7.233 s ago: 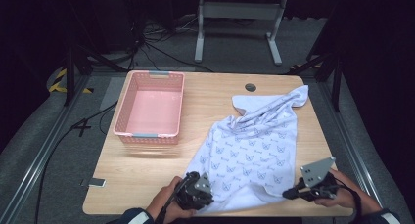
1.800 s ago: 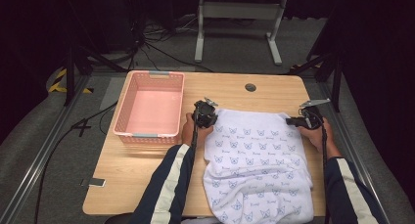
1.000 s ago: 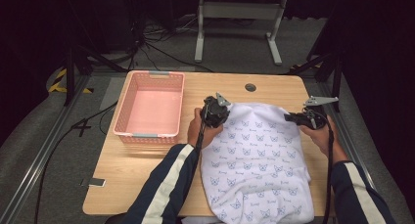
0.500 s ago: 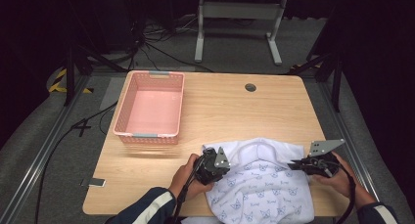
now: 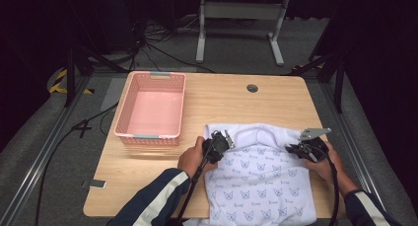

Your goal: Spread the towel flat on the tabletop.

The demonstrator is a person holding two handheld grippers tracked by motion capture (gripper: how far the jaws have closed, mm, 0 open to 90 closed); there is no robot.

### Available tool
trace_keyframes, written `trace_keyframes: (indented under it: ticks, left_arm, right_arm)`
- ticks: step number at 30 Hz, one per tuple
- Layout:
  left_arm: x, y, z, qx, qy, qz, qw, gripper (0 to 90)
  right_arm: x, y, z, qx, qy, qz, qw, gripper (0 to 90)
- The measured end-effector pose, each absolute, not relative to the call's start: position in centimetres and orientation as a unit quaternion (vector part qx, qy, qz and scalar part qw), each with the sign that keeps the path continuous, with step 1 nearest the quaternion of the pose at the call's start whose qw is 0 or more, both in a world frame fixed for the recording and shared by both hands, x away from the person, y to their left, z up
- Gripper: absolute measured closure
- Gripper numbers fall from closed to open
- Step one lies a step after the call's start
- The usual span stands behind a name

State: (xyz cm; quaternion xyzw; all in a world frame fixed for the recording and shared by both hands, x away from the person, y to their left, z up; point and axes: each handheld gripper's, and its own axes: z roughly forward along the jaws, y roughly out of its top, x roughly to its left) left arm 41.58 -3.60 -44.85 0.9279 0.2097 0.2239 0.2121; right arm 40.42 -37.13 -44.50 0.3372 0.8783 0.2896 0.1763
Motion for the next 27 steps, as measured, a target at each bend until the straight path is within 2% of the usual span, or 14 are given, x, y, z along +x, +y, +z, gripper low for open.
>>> trace_keyframes:
  ticks: [9,13,15,16,18,20,22,27]
  left_arm:
    - [48.8,-5.3,-45.2,0.906,0.258,0.271,0.198,85.4]
    - [50.7,-5.2,-45.2,0.899,0.28,0.27,0.204,85.4]
    - [51.9,-4.8,-44.9,0.897,0.3,0.251,0.208,85.2]
    - [51.9,-4.8,-44.9,0.897,0.3,0.251,0.208,85.2]
    - [52.2,-3.6,-43.7,0.877,0.333,0.227,0.263,84.9]
    - [52.1,-3.2,-43.0,0.871,0.333,0.221,0.285,84.7]
    - [51.2,-1.7,-40.4,0.861,0.324,0.211,0.331,84.6]
    - [49.2,0.8,-37.2,0.858,0.296,0.196,0.371,84.4]
  right_arm:
    - [48.0,-36.5,-44.5,0.384,0.855,0.272,0.218,85.7]
    - [50.0,-35.9,-44.6,0.389,0.848,0.265,0.243,85.6]
    - [51.0,-35.0,-44.9,0.389,0.842,0.26,0.268,85.7]
    - [51.1,-34.8,-44.8,0.389,0.841,0.261,0.271,85.7]
    - [51.1,-34.7,-44.5,0.383,0.842,0.272,0.265,85.7]
    - [50.5,-34.8,-43.7,0.379,0.836,0.303,0.256,85.7]
    - [49.6,-35.2,-42.5,0.369,0.832,0.331,0.248,85.7]
    - [47.0,-36.0,-40.0,0.339,0.828,0.38,0.235,85.7]
